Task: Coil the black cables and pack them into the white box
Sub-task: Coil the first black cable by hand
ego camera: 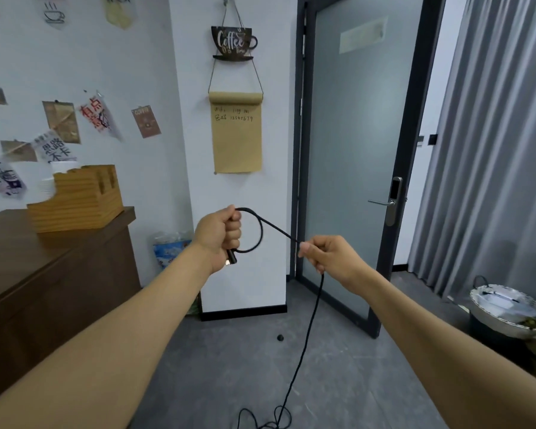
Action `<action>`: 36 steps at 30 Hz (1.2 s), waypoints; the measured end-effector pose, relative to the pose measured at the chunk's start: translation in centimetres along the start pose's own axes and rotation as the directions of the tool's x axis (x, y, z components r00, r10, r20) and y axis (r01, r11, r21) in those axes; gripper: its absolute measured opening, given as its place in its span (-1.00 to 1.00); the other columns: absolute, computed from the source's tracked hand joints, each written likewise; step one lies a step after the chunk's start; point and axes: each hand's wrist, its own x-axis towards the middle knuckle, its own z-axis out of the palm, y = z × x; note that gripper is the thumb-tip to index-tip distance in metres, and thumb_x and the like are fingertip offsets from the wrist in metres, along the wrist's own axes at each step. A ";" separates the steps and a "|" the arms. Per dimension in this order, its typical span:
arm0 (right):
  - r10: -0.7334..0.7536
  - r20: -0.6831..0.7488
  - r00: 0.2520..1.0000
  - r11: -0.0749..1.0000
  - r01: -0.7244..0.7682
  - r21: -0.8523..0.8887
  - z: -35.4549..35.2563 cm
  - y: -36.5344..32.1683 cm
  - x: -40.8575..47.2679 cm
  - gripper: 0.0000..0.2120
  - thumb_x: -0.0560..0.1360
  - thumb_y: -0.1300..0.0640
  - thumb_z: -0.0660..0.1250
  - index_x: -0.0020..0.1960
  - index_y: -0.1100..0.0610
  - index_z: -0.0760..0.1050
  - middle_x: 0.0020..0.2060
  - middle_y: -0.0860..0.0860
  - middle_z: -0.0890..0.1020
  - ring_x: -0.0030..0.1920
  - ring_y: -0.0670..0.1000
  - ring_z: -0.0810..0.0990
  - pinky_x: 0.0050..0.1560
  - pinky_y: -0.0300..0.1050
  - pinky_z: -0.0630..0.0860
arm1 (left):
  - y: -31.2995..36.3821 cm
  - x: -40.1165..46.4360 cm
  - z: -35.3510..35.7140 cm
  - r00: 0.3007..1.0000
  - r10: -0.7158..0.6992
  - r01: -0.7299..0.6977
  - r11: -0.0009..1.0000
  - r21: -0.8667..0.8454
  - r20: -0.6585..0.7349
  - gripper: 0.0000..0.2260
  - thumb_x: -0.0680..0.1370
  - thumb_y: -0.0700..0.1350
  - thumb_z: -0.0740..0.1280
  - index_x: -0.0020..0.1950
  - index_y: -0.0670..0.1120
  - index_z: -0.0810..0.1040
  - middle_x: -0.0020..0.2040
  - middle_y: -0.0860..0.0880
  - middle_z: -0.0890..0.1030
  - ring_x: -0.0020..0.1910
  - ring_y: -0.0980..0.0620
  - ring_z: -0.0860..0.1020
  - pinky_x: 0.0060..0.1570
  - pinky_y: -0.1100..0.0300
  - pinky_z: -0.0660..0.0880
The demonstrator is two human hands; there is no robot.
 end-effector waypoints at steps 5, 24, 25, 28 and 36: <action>0.108 -0.093 0.990 0.994 -0.110 -0.010 -0.4 2.4 0.1 -0.77 0.57 0.13 0.26 -0.23 0.17 0.52 -0.47 -0.01 0.41 -0.47 -0.09 0.34 -0.37 -0.28 0.37 | 1.5 1.0 -2.4 0.969 0.003 -0.052 0.980 -0.194 -0.247 -0.66 0.64 -0.14 0.07 -0.35 -0.07 0.29 -0.62 0.11 0.18 -0.68 0.17 0.09 -0.68 0.34 0.01; -0.272 0.198 0.942 0.863 0.329 -0.383 0.9 -8.4 3.6 -0.93 0.50 0.17 0.36 -0.10 0.12 0.63 -0.24 -0.17 0.58 -0.15 -0.12 0.55 -0.10 -0.37 0.46 | 0.7 3.1 -0.9 0.932 0.346 -0.255 0.836 0.486 -0.105 -0.70 0.66 -0.07 0.05 -0.20 -0.08 0.43 -0.47 0.05 0.42 -0.40 0.05 0.37 -0.28 0.20 0.31; -0.279 0.198 0.940 0.878 0.333 -0.344 0.8 -9.0 3.6 -0.94 0.50 0.17 0.37 -0.11 0.11 0.62 -0.23 -0.11 0.61 -0.15 -0.12 0.55 -0.08 -0.35 0.46 | 0.5 2.9 -0.5 0.945 0.320 -0.250 0.836 0.489 -0.064 -0.69 0.67 -0.08 0.05 -0.20 -0.09 0.44 -0.43 0.03 0.44 -0.38 0.05 0.41 -0.25 0.21 0.37; -0.295 0.147 0.944 0.918 0.323 -0.232 0.2 -10.0 3.9 -0.93 0.50 0.17 0.36 -0.13 0.13 0.61 -0.23 0.00 0.64 -0.19 -0.10 0.53 -0.07 -0.26 0.47 | 0.2 2.0 0.7 0.982 0.174 -0.190 0.903 0.387 0.076 -0.69 0.67 -0.07 0.07 -0.19 -0.11 0.48 -0.37 0.00 0.47 -0.39 0.09 0.48 -0.17 0.22 0.48; -0.256 -0.046 0.966 0.966 0.253 -0.059 -1.4 -8.9 4.9 -0.84 0.53 0.11 0.33 -0.21 0.07 0.59 -0.23 0.07 0.62 -0.22 0.03 0.49 -0.07 -0.13 0.43 | 0.5 0.2 3.1 0.961 -0.016 -0.047 0.975 0.219 0.278 -0.69 0.67 -0.11 0.07 -0.18 -0.15 0.48 -0.46 0.02 0.47 -0.43 0.04 0.46 -0.33 0.27 0.51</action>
